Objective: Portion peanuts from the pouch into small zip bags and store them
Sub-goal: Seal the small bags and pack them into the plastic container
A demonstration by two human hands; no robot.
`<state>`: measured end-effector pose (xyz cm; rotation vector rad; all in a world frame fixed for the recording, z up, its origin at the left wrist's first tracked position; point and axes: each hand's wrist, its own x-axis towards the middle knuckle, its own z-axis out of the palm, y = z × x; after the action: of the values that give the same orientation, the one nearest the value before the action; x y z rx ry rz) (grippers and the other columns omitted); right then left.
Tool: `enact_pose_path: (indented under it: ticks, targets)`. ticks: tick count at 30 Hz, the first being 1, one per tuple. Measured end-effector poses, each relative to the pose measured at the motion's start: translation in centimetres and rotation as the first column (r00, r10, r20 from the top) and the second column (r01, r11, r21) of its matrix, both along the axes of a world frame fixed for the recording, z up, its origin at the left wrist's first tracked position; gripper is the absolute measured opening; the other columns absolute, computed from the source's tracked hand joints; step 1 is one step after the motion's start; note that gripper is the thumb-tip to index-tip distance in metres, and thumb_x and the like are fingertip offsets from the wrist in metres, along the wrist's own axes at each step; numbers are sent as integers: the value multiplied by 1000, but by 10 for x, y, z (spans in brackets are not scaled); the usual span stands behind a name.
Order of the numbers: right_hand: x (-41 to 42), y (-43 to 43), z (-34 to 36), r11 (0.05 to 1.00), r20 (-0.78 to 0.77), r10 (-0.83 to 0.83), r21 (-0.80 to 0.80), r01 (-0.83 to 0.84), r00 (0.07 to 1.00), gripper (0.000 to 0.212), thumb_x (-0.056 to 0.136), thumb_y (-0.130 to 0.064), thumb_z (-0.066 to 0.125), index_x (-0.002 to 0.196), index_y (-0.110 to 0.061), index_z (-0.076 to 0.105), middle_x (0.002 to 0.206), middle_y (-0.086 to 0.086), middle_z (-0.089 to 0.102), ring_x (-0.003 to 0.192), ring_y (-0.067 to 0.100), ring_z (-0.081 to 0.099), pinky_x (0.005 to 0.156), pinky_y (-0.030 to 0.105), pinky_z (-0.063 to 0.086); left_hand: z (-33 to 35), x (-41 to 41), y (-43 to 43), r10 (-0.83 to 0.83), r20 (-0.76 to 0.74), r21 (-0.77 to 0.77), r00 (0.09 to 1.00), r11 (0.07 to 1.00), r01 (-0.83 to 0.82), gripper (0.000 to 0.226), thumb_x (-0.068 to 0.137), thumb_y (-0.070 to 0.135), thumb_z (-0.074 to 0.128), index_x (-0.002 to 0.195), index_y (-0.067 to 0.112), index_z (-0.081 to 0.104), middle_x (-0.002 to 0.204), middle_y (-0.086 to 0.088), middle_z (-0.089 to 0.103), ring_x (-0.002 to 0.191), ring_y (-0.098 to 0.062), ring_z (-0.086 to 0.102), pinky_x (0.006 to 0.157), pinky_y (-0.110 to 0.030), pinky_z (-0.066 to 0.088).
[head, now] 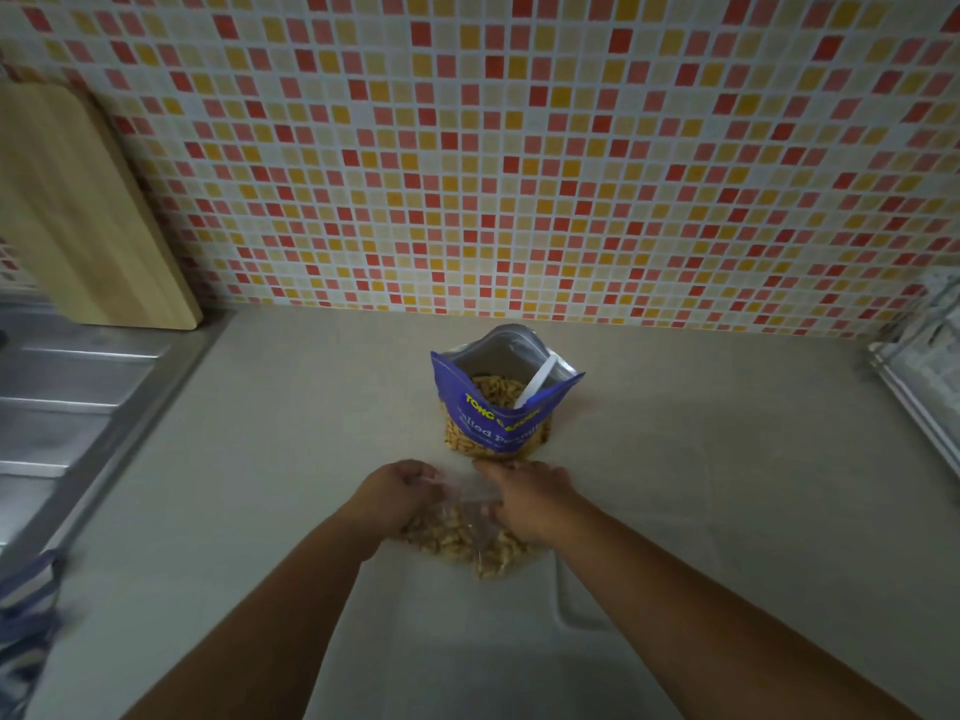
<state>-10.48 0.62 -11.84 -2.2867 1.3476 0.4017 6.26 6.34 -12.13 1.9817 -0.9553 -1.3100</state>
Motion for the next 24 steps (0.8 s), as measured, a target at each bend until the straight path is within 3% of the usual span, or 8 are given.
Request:
enact_pose_path:
  ticks: [2,6,9,12,16,19,21,24]
  targets:
    - [2,2,3,1000,13,-15,-4,15,1000,49,90,-45,49,137,-40,37,146,0,42,132,30,37,106,44,24,-1,2,2,-36,-53,-36,998,999,34,8,79,20,72,82,20,65,74,0,67,50,-2,59,55,-19,47]
    - [5,5,11,997,87,-72,-32,75,994,29,89,-46,50,114,-34,57,127,2,57,124,28,43,101,42,25,2,8,9,-74,-81,-112,994,992,65,4,84,17,66,83,19,64,71,1,66,58,-8,58,53,-21,45]
    - [4,8,21,991,201,-106,-53,119,974,23,89,-44,51,104,-31,61,117,0,62,118,24,48,96,39,28,12,12,14,-47,-116,-203,992,979,23,10,83,16,68,76,21,63,65,2,63,58,-15,51,46,-18,39]
    - [-1,15,37,981,324,-132,-93,170,937,22,88,-45,53,103,-31,62,107,-5,64,111,20,54,93,35,33,34,12,17,-61,-176,-280,983,960,10,8,73,24,71,73,22,63,71,-6,61,60,-17,48,46,-18,38]
    - [-22,19,65,964,476,-175,-94,248,862,21,83,-42,61,94,-25,66,86,-7,57,94,20,59,87,33,47,67,-6,16,-89,-179,-356,980,934,20,14,85,13,66,73,22,62,74,-12,60,61,-21,48,49,-22,39]
    - [-54,14,81,956,419,-148,-171,238,896,23,79,-44,62,89,-25,68,90,0,62,95,24,57,86,34,47,80,-38,11,-111,-220,-377,969,926,20,13,85,14,65,75,21,62,76,-12,63,65,-24,52,56,-29,41]
    - [-83,10,86,958,365,-199,-125,260,910,16,80,-43,61,76,-28,64,84,0,65,90,23,61,81,33,48,76,-67,8,-103,-249,-349,963,937,10,14,85,15,66,73,22,62,67,-1,65,60,-19,53,55,-27,40]
    - [-120,11,77,950,263,-283,-53,306,923,25,83,-41,59,61,-30,52,78,-3,62,87,22,63,77,33,48,55,-110,2,-92,-243,-298,966,955,16,12,81,16,68,72,22,62,62,5,62,55,-12,50,53,-23,39]
